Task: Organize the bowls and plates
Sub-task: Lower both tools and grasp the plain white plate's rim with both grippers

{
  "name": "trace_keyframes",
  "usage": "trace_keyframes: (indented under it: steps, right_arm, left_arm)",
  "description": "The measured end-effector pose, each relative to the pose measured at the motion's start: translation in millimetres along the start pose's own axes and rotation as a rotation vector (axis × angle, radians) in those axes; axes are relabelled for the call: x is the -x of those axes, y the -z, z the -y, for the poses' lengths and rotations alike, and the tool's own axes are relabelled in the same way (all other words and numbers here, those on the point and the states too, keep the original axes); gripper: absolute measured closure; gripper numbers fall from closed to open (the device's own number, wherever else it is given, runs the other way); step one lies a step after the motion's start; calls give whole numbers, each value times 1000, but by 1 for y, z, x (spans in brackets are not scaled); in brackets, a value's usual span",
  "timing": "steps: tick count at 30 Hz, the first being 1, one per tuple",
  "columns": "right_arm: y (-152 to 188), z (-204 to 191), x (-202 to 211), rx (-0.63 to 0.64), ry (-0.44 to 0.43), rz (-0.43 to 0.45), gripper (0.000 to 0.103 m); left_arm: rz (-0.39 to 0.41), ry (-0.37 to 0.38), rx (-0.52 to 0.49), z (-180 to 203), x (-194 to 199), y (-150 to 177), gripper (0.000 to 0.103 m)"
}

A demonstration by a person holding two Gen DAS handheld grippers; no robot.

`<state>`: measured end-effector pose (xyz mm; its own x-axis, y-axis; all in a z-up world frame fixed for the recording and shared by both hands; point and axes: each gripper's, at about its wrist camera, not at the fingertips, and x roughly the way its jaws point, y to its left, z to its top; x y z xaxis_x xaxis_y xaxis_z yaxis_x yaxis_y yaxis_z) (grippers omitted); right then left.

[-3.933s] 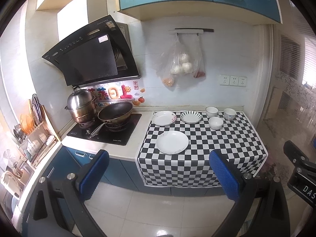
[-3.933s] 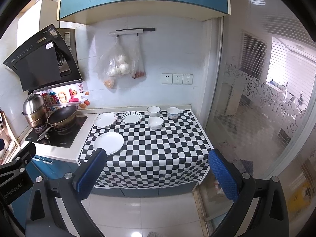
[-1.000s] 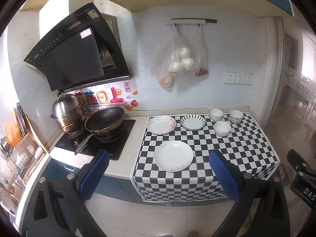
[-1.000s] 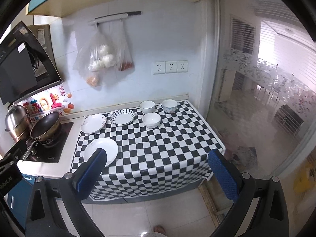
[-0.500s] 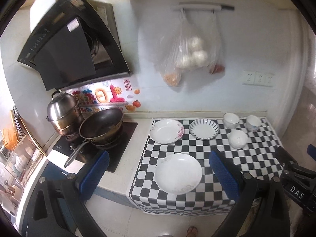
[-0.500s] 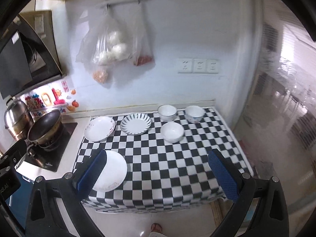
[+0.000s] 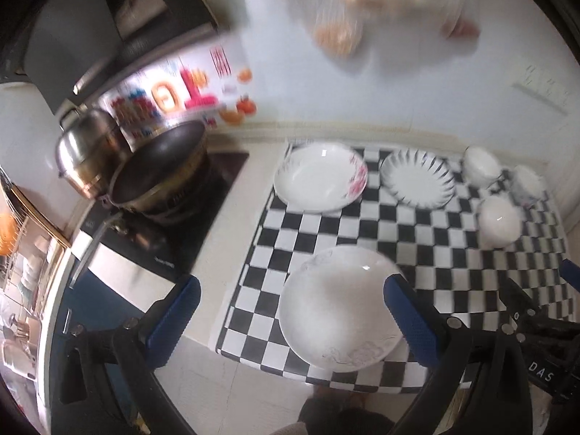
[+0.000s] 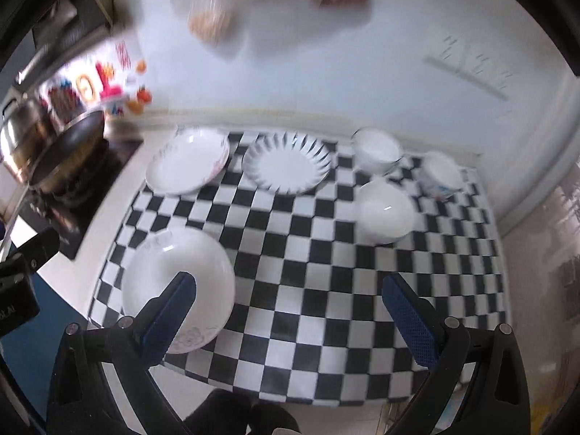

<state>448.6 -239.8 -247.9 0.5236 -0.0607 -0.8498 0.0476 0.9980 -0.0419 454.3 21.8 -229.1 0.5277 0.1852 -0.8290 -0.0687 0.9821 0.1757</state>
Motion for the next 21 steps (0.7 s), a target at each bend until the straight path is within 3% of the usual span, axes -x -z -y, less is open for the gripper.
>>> trace_keyframes:
  steps: [10,17,21]
  right_arm:
    - [2,-17,-112,-8,-66,-173,0]
    - [7,-38,-163,10,-129,-281,0]
    - [15,-46,-195,-26,-199,-381,0]
  left_arm:
    - [-209,32,-28,5,-113,-6,0]
    - [-374,124,-52,-4,-182,2,1]
    - [-480,162,-43,-16,-217,11,13]
